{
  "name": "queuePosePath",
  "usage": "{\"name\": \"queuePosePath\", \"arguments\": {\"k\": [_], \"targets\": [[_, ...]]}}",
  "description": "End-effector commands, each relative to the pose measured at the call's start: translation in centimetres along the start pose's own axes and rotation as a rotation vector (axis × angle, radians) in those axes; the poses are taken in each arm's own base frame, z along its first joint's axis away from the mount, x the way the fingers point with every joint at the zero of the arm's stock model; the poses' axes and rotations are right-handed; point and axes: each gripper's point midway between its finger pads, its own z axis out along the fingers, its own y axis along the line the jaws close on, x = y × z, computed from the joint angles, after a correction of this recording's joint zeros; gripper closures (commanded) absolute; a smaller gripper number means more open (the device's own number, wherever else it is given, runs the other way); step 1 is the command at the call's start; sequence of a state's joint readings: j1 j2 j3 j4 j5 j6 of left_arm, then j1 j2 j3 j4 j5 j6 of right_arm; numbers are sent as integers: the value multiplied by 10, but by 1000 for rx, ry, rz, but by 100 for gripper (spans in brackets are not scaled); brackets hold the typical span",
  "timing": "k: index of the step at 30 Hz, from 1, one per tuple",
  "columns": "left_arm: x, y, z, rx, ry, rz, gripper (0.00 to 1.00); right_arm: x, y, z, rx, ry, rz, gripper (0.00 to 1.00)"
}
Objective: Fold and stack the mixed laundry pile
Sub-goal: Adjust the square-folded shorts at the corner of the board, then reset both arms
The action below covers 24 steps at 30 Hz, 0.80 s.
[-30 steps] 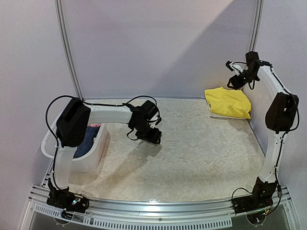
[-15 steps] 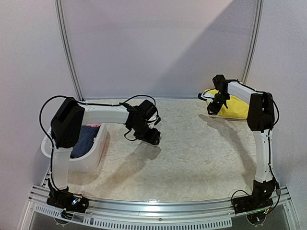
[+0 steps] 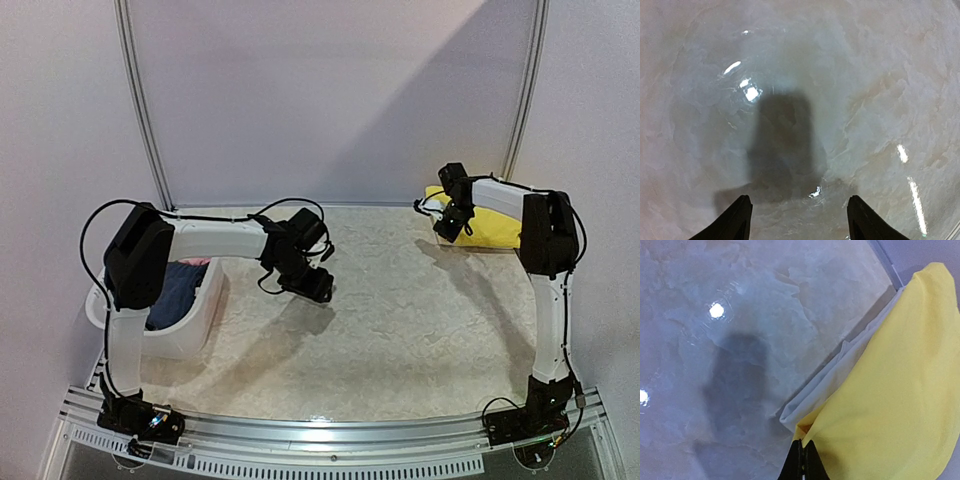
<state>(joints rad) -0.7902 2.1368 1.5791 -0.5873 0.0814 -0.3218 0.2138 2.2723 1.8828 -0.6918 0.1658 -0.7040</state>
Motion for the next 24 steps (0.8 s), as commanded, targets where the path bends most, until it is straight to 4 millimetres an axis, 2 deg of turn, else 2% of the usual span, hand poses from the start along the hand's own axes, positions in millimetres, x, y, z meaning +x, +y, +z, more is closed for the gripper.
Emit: {"name": "queuePosePath", "arguments": {"k": [1, 3, 6, 8, 12, 13, 15, 16, 18, 19, 21, 23, 24], "targets": [[-5, -13, -15, 16, -35, 31, 34, -21, -4, -41, 28, -82, 63, 99], [-4, -13, -15, 15, -32, 30, 34, -21, -9, -38, 56, -74, 76, 90], [-1, -12, -18, 4, -33, 32, 33, -22, -9, -32, 55, -62, 91, 63], [-1, -9, -22, -10, -42, 33, 34, -26, -4, -37, 11, -80, 109, 55], [-4, -6, -30, -33, -63, 45, 33, -40, -5, -75, -35, -174, 176, 42], [-7, -5, -32, -39, -68, 49, 33, -43, -8, -93, -34, -206, 194, 39], [-11, -5, -38, -50, -75, 61, 33, -43, -9, -115, -37, -246, 227, 31], [-15, 0, -42, -83, -87, 66, 33, -46, -8, -136, -48, -298, 240, 25], [-22, 4, -53, -119, -116, 74, 33, -40, -10, -158, -28, -348, 277, 3], [-26, 6, -60, -135, -136, 83, 32, -36, -13, -167, -10, -368, 301, 1], [-37, 8, -80, -160, -198, 91, 31, -24, -23, -198, 32, -438, 376, 1], [-47, 12, -98, -191, -259, 94, 29, -10, -28, -216, 26, -490, 468, 1], [-51, 13, -107, -203, -291, 96, 27, -6, -25, -218, 0, -505, 512, 1]]}}
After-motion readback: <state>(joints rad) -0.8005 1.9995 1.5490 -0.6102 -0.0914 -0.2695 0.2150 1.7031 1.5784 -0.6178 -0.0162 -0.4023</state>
